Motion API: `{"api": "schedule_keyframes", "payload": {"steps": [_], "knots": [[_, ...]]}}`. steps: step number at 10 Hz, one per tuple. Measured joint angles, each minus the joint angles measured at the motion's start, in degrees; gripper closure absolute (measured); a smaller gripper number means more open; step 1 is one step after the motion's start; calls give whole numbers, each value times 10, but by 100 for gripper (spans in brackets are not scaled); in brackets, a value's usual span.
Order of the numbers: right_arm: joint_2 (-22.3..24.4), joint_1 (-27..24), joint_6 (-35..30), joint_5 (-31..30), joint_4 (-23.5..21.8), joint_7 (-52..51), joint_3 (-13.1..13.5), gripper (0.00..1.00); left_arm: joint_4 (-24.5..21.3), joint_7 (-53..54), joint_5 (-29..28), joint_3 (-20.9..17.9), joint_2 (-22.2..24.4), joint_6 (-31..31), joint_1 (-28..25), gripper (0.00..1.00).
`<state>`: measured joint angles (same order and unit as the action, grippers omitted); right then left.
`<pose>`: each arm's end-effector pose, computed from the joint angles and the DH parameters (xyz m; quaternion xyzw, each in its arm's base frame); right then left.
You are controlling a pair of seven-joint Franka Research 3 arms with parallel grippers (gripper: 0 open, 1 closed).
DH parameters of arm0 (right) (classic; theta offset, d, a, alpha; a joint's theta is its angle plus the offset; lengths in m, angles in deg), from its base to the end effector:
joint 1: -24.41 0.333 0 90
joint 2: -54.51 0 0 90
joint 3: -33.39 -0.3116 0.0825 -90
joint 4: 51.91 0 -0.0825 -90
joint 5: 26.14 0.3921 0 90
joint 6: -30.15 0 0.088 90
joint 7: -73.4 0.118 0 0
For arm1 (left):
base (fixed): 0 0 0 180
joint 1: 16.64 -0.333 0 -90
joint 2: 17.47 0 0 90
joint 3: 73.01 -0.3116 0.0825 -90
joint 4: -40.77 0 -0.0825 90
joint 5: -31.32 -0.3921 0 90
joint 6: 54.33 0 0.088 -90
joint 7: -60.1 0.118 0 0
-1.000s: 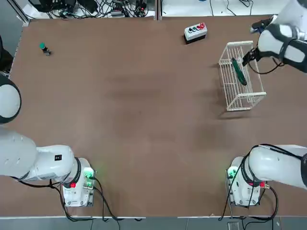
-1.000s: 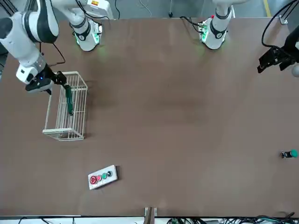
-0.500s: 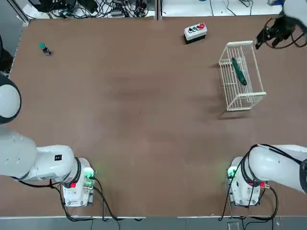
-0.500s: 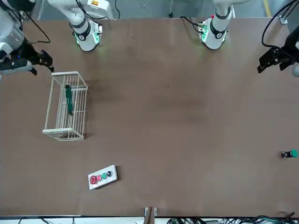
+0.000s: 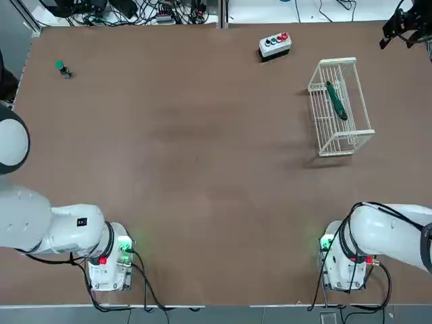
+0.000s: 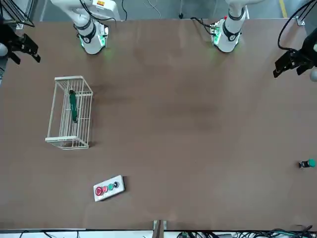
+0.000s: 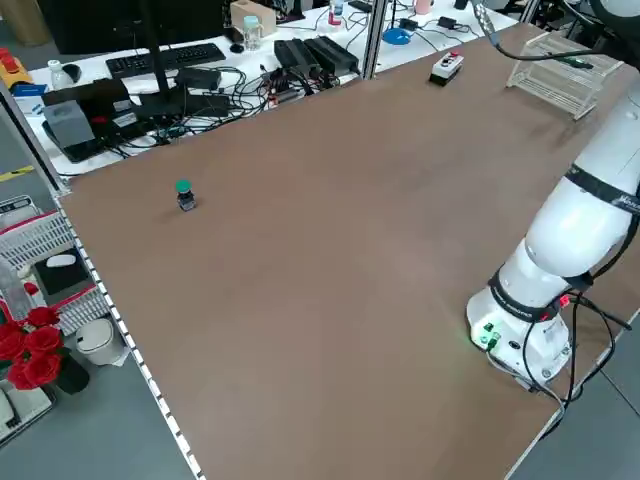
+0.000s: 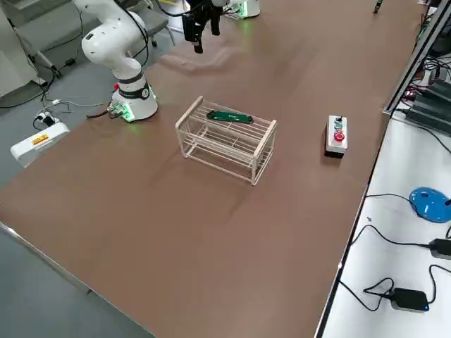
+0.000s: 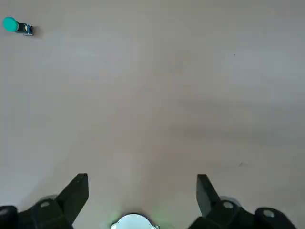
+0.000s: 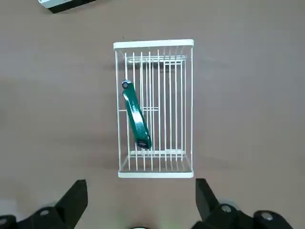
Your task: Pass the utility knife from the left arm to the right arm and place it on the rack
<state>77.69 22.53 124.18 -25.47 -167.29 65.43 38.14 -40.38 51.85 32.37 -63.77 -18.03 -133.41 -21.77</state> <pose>0.4368 -0.0554 0.6035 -0.9995 -0.0144 -0.0180 0.0201 0.5426 -0.0409 0.6601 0.9991 0.0346 -0.0238 0.0073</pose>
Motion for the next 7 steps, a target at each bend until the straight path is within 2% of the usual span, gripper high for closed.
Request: {"api": "schedule_keyframes", "payload": {"steps": [7], "knots": [[-1, -1, -46, -4, 25, 11, 8, 0, 0, 1, 0, 0, 0, 0, 0, 0]]}}
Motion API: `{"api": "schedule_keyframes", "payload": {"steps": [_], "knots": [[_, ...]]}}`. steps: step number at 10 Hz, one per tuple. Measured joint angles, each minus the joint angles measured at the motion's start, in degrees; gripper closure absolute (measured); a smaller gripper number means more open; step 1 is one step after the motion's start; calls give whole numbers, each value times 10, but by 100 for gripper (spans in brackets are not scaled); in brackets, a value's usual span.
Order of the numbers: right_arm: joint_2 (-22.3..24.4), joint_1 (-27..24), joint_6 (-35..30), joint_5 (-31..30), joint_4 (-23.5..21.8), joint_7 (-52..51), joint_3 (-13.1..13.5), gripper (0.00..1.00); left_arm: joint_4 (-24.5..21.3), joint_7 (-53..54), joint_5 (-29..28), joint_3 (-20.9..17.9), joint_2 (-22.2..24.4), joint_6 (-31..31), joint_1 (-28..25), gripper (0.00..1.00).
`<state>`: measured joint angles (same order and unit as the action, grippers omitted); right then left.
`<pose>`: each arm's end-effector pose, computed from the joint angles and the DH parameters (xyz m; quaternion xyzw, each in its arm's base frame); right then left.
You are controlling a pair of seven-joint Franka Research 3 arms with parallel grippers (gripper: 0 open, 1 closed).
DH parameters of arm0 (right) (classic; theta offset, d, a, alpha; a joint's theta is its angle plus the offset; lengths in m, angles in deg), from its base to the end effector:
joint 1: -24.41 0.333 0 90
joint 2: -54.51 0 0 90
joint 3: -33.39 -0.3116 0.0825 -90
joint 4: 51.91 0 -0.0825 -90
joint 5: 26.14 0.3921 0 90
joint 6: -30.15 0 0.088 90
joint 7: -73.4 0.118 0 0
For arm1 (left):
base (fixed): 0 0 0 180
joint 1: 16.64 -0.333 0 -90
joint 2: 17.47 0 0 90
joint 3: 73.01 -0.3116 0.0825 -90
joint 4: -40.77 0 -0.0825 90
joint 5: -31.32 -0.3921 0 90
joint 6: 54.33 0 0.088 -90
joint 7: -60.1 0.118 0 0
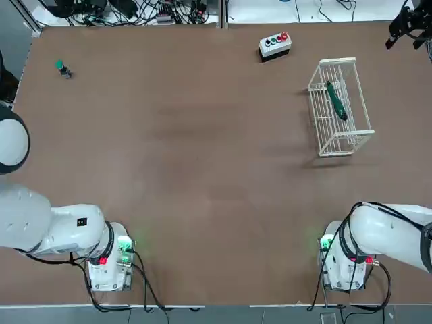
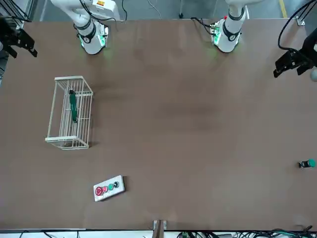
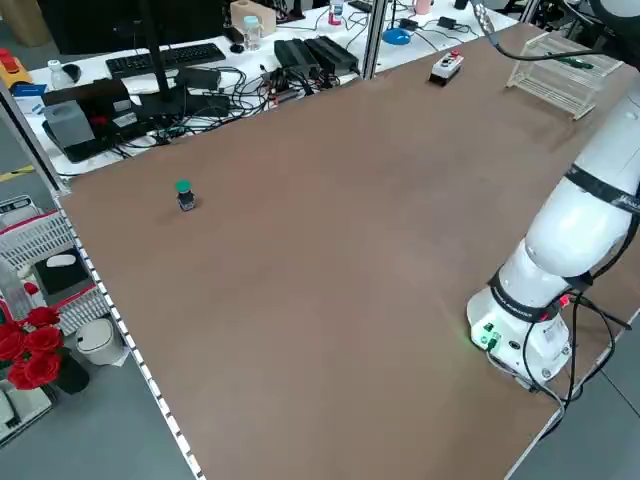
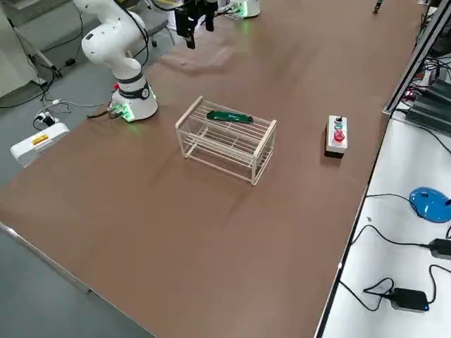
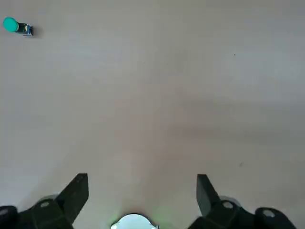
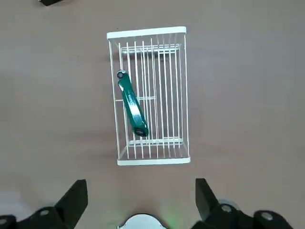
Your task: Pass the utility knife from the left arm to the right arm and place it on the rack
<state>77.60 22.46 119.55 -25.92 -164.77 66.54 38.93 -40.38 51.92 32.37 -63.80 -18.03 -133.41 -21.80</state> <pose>0.4286 -0.0634 0.6166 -0.9998 0.0016 0.0015 0.0212 0.5426 -0.0403 0.6601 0.9991 0.0345 -0.0238 0.0073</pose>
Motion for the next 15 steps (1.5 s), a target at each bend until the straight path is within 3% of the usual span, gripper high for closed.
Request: {"api": "schedule_keyframes", "payload": {"steps": [15], "knots": [[0, 2, -15, 0, 6, 0, 2, 0, 0, 0, 0, 0, -3, 0, 1, 0]]}}
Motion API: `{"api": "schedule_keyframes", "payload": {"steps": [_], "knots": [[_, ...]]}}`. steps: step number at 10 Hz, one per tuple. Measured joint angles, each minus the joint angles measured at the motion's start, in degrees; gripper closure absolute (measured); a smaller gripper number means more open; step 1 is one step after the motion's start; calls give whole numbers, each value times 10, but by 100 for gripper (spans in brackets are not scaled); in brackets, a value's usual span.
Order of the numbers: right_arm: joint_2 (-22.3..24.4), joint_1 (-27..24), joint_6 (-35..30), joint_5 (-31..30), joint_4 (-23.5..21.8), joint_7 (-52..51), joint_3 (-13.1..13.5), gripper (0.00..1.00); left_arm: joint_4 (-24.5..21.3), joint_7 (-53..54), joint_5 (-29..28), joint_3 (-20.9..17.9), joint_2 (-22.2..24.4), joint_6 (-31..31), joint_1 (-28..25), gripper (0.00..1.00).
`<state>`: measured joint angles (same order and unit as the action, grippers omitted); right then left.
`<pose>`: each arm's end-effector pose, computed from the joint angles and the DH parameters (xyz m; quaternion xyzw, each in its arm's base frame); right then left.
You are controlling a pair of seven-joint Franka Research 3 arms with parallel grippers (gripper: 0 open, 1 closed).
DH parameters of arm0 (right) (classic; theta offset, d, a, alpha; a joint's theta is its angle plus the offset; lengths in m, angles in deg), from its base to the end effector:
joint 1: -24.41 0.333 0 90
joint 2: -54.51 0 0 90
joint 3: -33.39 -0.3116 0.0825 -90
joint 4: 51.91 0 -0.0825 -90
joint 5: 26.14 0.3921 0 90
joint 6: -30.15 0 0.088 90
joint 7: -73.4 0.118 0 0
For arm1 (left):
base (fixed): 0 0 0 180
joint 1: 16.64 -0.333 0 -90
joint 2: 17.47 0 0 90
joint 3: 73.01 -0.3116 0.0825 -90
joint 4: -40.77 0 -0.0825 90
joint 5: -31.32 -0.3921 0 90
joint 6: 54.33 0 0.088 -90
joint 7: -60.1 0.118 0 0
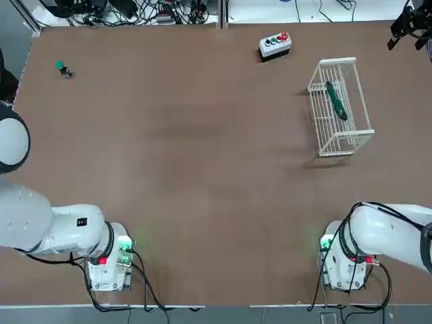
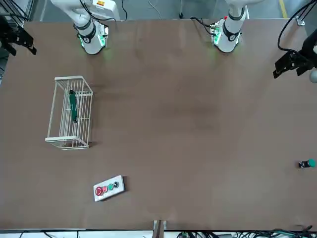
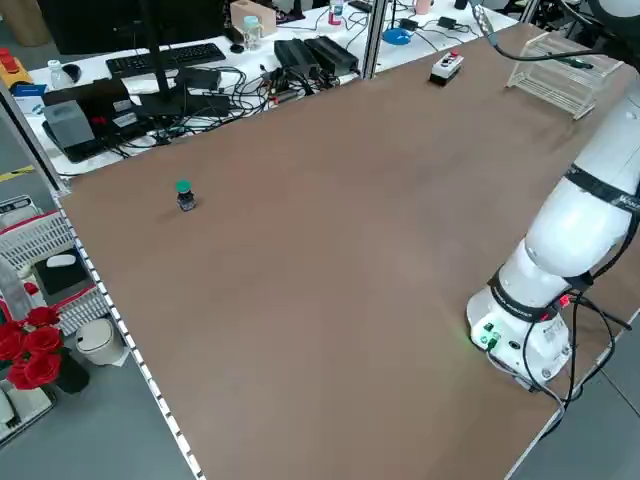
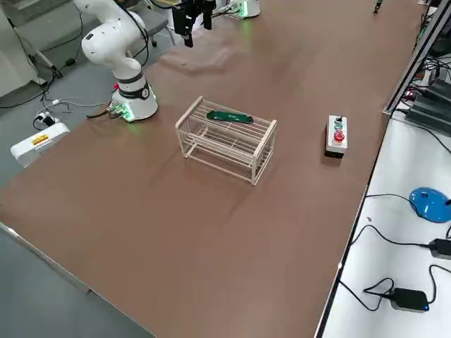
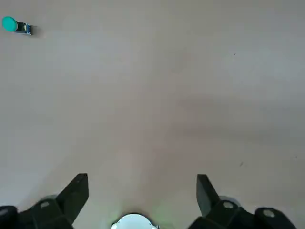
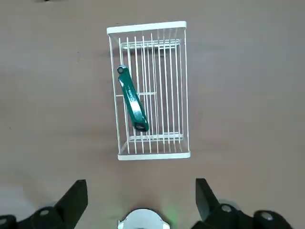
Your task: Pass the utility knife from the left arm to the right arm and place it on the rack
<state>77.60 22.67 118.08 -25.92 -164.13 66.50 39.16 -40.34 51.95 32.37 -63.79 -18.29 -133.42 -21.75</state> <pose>0.4259 -0.0636 0.6196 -0.9997 0.0010 0.0087 0.0229 0.5440 -0.0408 0.6580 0.9991 0.0337 -0.0256 0.0075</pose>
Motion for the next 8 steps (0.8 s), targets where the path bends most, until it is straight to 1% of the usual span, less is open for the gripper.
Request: {"api": "schedule_keyframes", "payload": {"steps": [3, 6, 8], "knots": [[0, 0, -1, 0, 0, 0, -2, 0, 3, 0, 0, -1, 0, 0, 0, 0], [-1, 1, 2, -6, 9, -1, -11, 0, 3, 0, 0, -1, 0, 0, 0, 0], [-2, 1, 5, -12, 28, 0, -35, 0, 3, 0, 0, -1, 0, 0, 0, 0]]}}
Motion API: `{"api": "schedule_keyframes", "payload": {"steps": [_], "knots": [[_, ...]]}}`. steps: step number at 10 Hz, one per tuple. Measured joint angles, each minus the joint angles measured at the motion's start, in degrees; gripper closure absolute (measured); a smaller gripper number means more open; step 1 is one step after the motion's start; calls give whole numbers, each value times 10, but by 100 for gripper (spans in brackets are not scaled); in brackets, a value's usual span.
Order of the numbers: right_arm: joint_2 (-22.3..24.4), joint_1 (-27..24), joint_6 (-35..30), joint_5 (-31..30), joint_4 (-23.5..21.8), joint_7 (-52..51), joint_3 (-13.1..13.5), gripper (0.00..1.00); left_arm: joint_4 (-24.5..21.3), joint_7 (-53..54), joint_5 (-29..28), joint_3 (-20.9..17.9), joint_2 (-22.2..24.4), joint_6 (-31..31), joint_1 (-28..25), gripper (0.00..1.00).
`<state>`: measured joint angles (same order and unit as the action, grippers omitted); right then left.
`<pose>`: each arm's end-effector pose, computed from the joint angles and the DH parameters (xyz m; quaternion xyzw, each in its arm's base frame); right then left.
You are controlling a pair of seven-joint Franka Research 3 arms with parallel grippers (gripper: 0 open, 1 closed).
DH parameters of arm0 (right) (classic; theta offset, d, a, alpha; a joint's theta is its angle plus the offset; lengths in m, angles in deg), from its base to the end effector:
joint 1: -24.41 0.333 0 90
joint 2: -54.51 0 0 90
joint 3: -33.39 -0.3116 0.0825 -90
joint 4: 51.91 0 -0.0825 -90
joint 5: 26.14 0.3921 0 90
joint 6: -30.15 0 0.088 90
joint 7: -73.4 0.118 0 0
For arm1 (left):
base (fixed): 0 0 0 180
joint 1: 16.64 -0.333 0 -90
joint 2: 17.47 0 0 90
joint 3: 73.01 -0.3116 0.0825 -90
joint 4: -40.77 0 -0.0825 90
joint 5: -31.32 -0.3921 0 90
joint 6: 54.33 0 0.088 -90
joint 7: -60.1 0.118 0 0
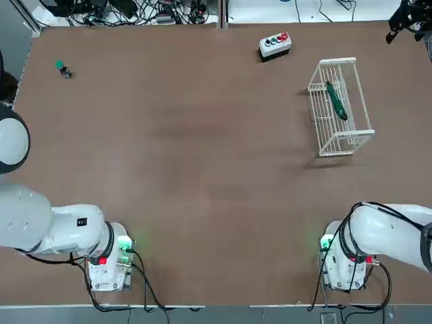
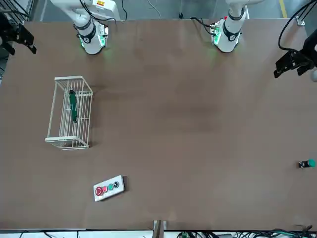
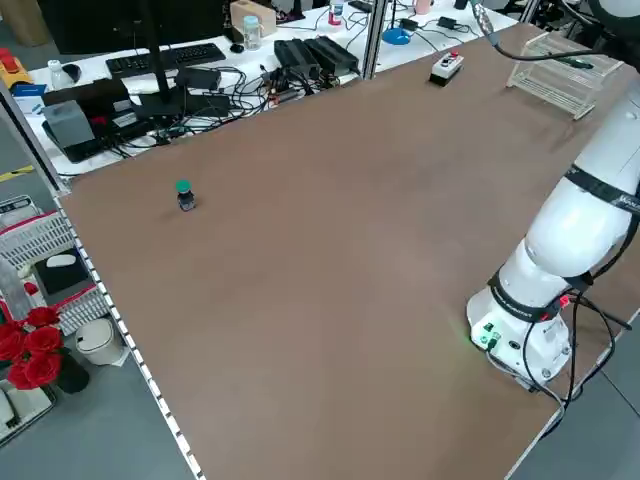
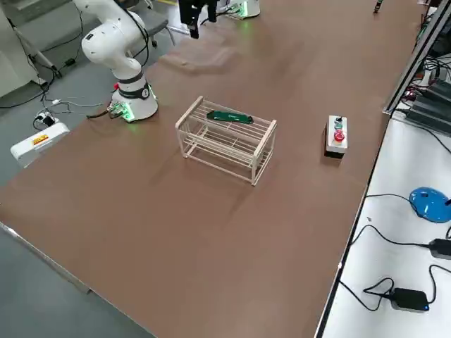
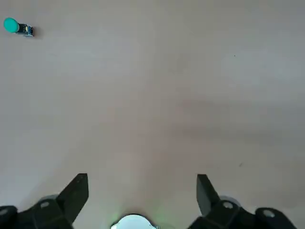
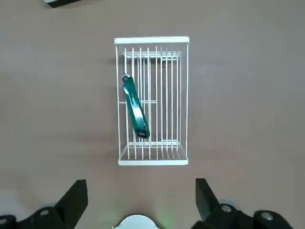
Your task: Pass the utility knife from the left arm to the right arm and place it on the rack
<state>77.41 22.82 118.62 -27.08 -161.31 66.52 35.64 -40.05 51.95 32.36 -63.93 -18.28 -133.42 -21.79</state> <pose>0.4319 -0.0344 0.6434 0.9995 0.0276 0.0169 0.0021 0.5440 -0.0390 0.6604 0.9991 0.0353 -0.0230 0.0077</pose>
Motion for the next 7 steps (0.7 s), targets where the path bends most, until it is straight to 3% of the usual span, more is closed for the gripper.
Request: {"api": "schedule_keyframes", "payload": {"steps": [2, 7], "knots": [[-30, 0, 12, 0, 31, 1, -8, 0, 0, 0, 0, -1, 0, 0, 0, 0], [-157, 0, 15, -1, 158, 3, -8, 0, 1, 17, 0, -11, 0, 0, -1, 0]]}}
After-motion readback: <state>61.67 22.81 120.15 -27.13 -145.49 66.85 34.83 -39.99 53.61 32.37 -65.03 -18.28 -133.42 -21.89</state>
